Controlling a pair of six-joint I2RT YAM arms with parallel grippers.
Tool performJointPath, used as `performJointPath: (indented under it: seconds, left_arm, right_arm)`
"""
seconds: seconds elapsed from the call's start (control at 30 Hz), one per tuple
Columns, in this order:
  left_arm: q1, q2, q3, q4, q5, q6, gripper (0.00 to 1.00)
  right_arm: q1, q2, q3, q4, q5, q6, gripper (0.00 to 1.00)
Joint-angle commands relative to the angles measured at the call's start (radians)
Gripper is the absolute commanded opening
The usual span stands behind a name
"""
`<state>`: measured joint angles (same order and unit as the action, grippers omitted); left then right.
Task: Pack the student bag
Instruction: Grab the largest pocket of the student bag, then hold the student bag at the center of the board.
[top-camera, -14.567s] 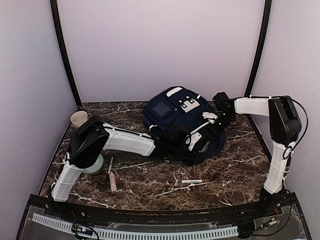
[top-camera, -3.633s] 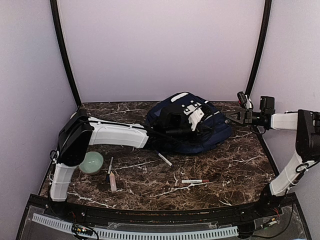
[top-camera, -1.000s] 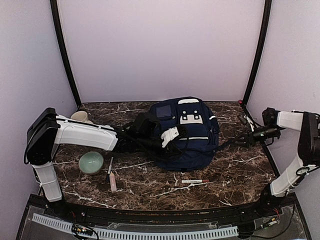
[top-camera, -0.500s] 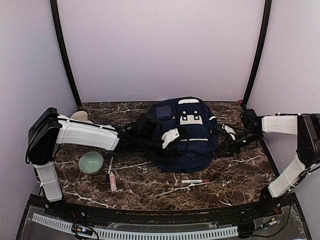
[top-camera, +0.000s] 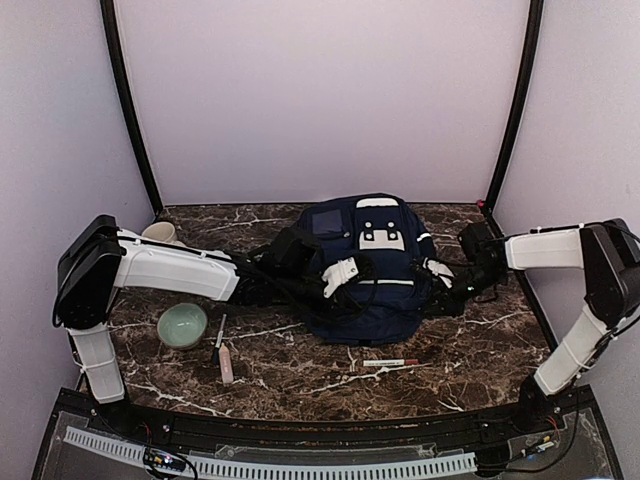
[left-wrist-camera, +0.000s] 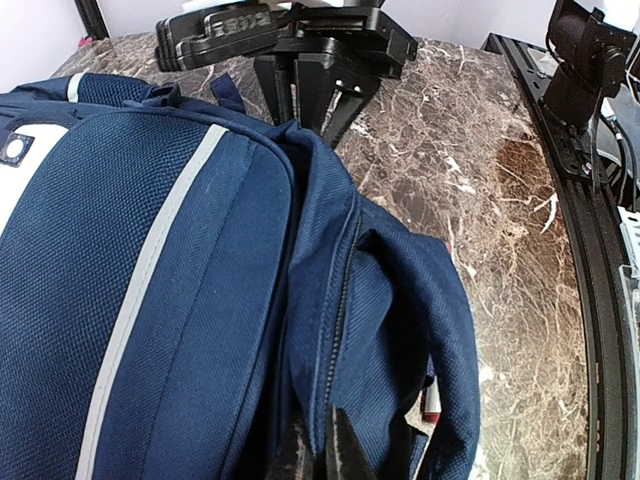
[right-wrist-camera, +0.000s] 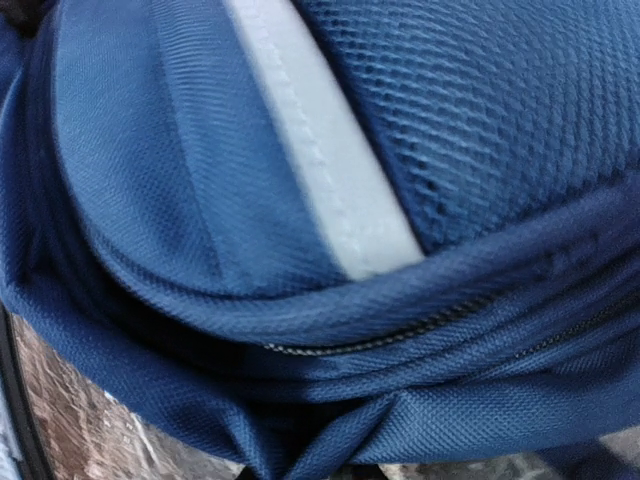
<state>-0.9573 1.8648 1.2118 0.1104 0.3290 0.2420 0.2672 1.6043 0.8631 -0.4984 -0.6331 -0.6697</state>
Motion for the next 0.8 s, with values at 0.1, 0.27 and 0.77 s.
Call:
performJointPath:
  seconds: [0.1, 0.27, 0.77]
  left_arm:
    - [0.013, -0.028, 0.059, 0.010, -0.026, 0.017, 0.34]
    - [-0.018, 0.056, 0.206, -0.019, 0.001, 0.068, 0.51]
    - [-0.060, 0.273, 0.513, -0.155, 0.193, 0.089, 0.54]
  right_arm:
    - [0.005, -0.151, -0.018, 0.012, 0.069, 0.009, 0.00]
    - [0.005, -0.251, 0.019, -0.057, 0.064, -0.013, 0.00]
    - [0.006, -0.233, 0.149, -0.158, 0.087, 0.021, 0.00]
